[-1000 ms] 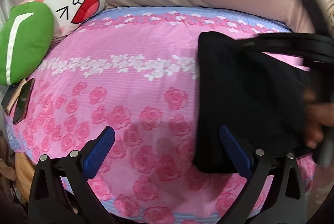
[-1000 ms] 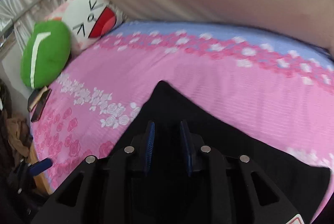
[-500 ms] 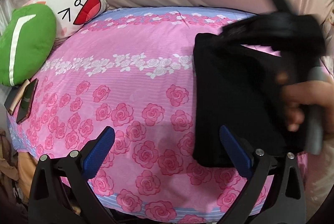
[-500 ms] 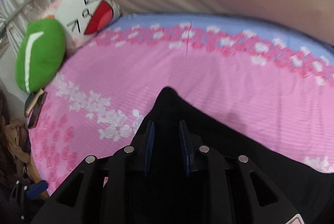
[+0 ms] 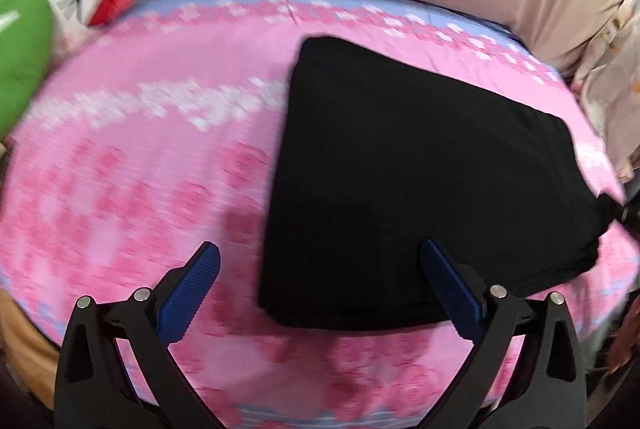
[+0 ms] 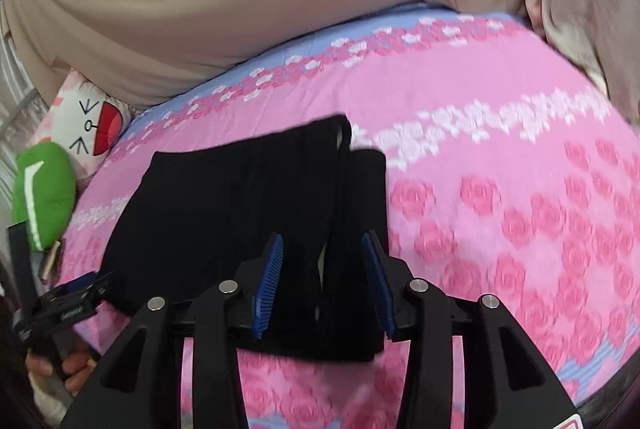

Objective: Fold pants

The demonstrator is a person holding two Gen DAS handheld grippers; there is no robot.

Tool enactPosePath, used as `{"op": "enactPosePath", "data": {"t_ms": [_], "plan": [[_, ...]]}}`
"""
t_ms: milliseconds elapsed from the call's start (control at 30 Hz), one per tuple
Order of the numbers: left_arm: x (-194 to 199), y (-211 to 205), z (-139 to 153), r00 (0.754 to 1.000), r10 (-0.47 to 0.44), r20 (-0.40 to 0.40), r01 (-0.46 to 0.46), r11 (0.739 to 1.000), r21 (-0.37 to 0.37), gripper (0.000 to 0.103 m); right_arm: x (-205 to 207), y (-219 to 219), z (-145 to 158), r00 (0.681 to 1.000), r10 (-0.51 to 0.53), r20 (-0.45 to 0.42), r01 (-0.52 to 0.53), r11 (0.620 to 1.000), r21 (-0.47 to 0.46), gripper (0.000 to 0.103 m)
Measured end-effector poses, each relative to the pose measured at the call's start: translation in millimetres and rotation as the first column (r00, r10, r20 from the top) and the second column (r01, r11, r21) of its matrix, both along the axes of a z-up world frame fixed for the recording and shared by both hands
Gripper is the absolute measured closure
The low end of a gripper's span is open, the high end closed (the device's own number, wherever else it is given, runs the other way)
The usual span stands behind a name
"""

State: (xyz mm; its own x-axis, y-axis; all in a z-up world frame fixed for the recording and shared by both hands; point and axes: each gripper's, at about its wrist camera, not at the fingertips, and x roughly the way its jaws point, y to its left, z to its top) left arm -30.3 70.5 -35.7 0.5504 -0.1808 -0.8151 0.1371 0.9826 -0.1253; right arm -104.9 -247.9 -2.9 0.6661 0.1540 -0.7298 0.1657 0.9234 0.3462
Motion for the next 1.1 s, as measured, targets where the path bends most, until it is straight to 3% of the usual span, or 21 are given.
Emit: {"op": "enactPosePath", "data": {"t_ms": [67,200,267,367,433,500,600,633,667,767,867,1100], "plan": [[1.4,-2.7,-4.2,1.0,-0.012,-0.026,0.011,0.999,-0.035,0.005,-4.8,-1.5,-5.2,1.0,0.028,0.001,-0.028,0.998,0.049,0.056],[0.8,-5.5,-6.8,0.999,-0.004,-0.038,0.002,0.999,-0.036,0.005,5.9,13.5,-21.0,0.996,0.084,-0.013,-0.083,0.995,0.056,0.054],[-0.3,-5.6,-5.7,0.999,-0.004,-0.039,0.003,1.0,-0.028,0.005,8.1,21.6,-21.6,0.996,0.089,-0.007,-0.089,0.996,0.004,0.08],[-1.9,-2.3,-2.3,0.999,-0.007,-0.043,0.006,1.0,-0.021,0.005,-11.0,18.7,3.8,0.992,0.108,0.071,-0.11,0.993,0.03,0.086],[-3.4,-1.8,-2.1,0.999,-0.019,-0.04,0.018,1.0,-0.019,0.005,-15.7,18.1,7.4,0.991,0.11,0.071,-0.11,0.994,-0.005,0.085],[-0.5,-4.2,-7.7,0.998,-0.032,-0.046,0.031,0.999,-0.021,0.005,-7.0,15.0,-16.6,0.996,0.087,-0.016,-0.088,0.994,-0.063,0.078],[2.8,-7.9,-12.2,0.997,-0.032,-0.069,0.03,0.999,-0.03,0.005,-9.0,5.3,-25.3,0.998,0.058,-0.005,-0.058,0.997,0.046,0.073],[2.4,-8.4,-11.0,0.997,-0.033,-0.068,0.031,0.999,-0.032,0.005,-10.3,5.1,-21.3,0.999,0.051,-0.003,-0.051,0.998,0.049,0.068],[1.7,-9.1,-9.1,0.997,-0.037,-0.063,0.035,0.999,-0.03,0.005,-12.1,5.1,-15.6,0.999,0.033,0.008,-0.033,0.999,0.037,0.055],[2.0,-12.8,-6.7,0.998,-0.042,-0.052,0.042,0.999,-0.007,0.005,-11.2,9.5,-0.2,1.0,0.014,0.025,-0.013,0.999,-0.043,0.037],[4.3,-14.6,-6.0,0.998,-0.036,-0.058,0.035,0.999,-0.014,0.005,-6.0,4.7,-3.3,1.0,0.001,0.006,-0.001,0.999,-0.039,0.029],[14.3,-15.7,-8.9,0.995,-0.061,-0.078,0.057,0.997,-0.056,0.005,0.4,-5.8,-30.7,0.997,0.017,-0.08,-0.008,0.993,0.115,0.024]]}}
